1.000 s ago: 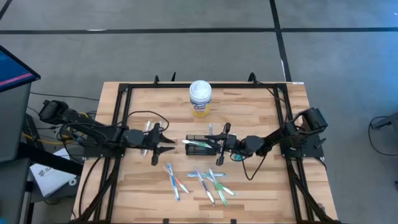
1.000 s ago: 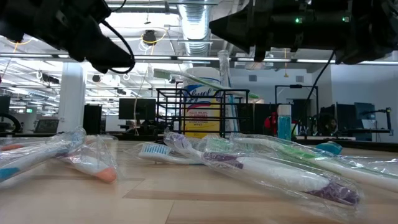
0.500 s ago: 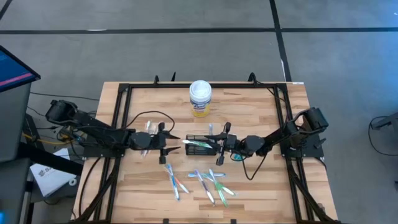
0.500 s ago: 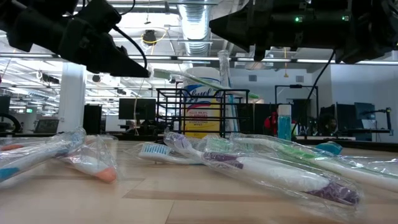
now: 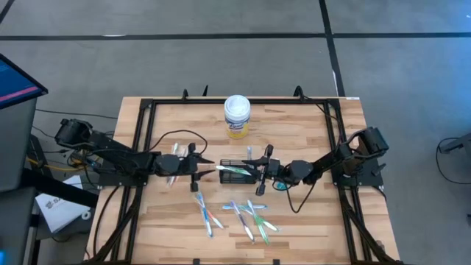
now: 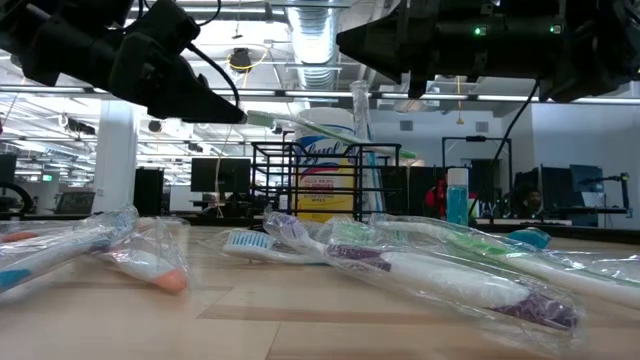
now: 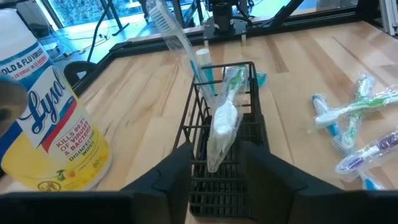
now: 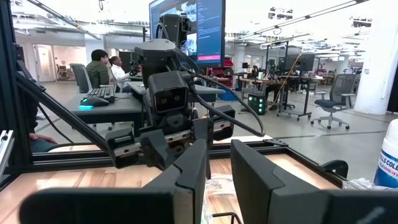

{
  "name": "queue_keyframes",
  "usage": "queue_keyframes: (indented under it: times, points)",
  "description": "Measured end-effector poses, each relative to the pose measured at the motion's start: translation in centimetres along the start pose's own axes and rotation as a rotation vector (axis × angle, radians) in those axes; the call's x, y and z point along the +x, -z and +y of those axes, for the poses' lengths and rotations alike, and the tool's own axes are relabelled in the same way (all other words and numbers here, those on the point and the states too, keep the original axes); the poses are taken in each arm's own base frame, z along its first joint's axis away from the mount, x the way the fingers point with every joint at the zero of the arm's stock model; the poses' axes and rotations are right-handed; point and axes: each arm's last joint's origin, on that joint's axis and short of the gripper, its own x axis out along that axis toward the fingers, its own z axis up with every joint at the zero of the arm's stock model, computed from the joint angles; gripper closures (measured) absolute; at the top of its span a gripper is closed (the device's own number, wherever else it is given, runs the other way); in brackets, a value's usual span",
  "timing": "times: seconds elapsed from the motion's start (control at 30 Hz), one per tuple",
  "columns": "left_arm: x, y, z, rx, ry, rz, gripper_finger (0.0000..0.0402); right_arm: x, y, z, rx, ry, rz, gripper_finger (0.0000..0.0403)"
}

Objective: Pick & Place toothbrushing station
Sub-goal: Put the top right green toothbrush into the black mesh organizer

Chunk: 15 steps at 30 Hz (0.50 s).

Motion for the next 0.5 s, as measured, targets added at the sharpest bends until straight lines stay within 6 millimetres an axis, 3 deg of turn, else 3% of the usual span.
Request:
queue_keyframes:
  times: [0.3,0.5]
  points:
    - [-0.01,0.0,-0.03,0.019,0.005,-0.001,0.0387,0.02,0.0,0.01,0.0,0.0,0.0,0.0337]
    - [-0.01,0.0,-0.01,0.049,-0.002,0.0,0.04,0.02,0.01,0.01,0.0,0.0,0.001,0.0337]
